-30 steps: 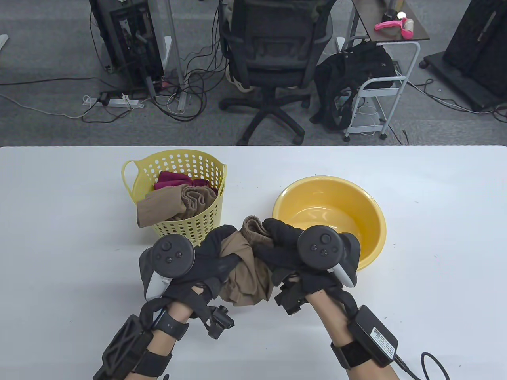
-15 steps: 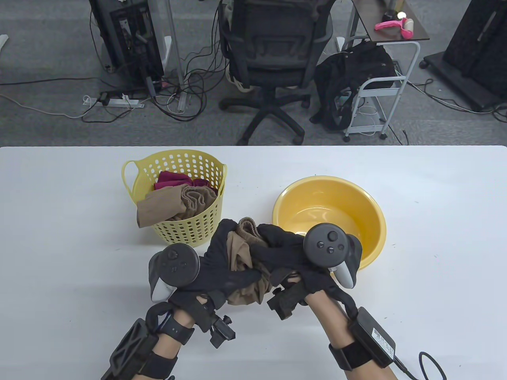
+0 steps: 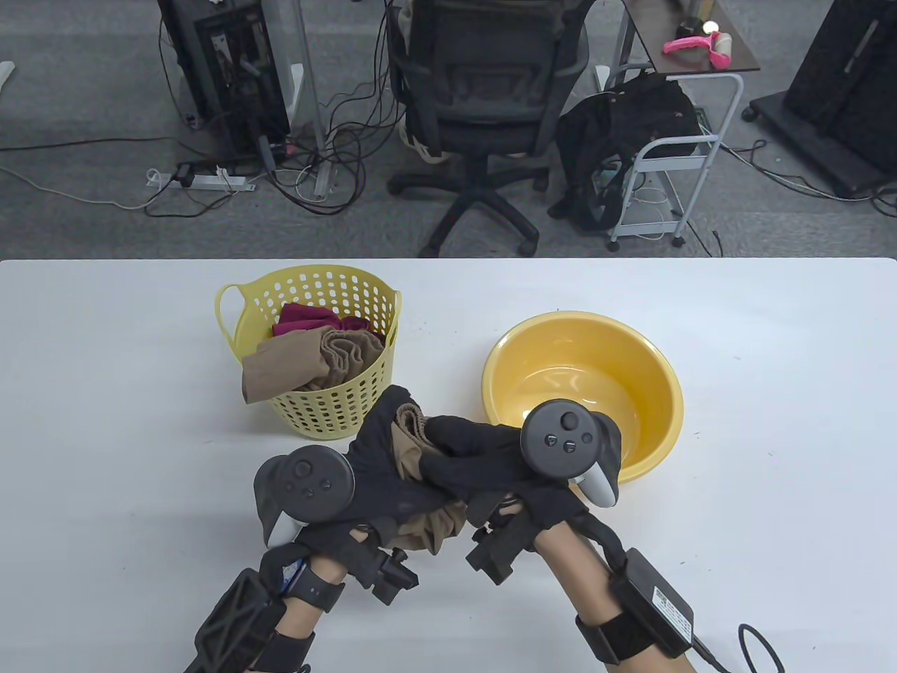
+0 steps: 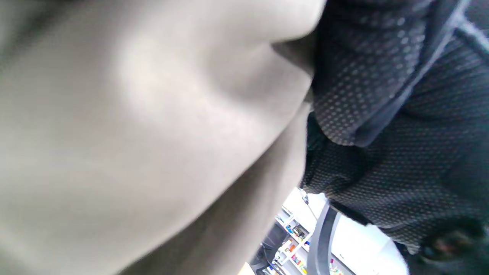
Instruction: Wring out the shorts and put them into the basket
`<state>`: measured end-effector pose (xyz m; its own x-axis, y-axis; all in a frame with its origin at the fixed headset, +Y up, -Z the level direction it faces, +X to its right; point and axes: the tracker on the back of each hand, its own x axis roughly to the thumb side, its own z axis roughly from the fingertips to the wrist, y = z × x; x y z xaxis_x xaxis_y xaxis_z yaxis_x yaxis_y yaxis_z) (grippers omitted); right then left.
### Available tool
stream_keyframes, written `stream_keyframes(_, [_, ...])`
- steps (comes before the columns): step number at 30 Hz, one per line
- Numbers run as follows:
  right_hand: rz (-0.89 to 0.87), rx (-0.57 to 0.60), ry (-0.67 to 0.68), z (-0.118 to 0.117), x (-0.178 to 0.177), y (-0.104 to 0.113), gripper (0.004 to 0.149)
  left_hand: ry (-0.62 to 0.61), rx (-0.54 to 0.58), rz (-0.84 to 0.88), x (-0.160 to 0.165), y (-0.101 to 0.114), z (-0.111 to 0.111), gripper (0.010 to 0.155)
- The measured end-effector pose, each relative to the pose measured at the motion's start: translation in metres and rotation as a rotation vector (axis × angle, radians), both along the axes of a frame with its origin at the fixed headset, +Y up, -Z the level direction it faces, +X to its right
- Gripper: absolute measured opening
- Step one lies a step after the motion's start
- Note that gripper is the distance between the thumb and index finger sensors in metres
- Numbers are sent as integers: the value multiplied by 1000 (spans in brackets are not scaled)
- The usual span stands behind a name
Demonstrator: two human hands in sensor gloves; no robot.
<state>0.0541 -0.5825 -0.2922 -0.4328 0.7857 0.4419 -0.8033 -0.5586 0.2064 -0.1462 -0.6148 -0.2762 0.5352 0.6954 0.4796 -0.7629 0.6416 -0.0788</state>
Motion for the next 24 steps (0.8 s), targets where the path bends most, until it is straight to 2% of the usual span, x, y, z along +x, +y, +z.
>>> stream_keyframes(5, [-3, 1, 32, 0, -4, 0, 56, 22, 12, -4, -3, 0, 0, 118])
stream_keyframes(15, [-23, -23, 52, 0, -11, -2, 60, 39, 24, 44, -14, -3, -3, 99])
stream_keyframes(24, [-3, -47, 44, -1, -10, -6, 62, 36, -10, 88, -23, -9, -4, 85])
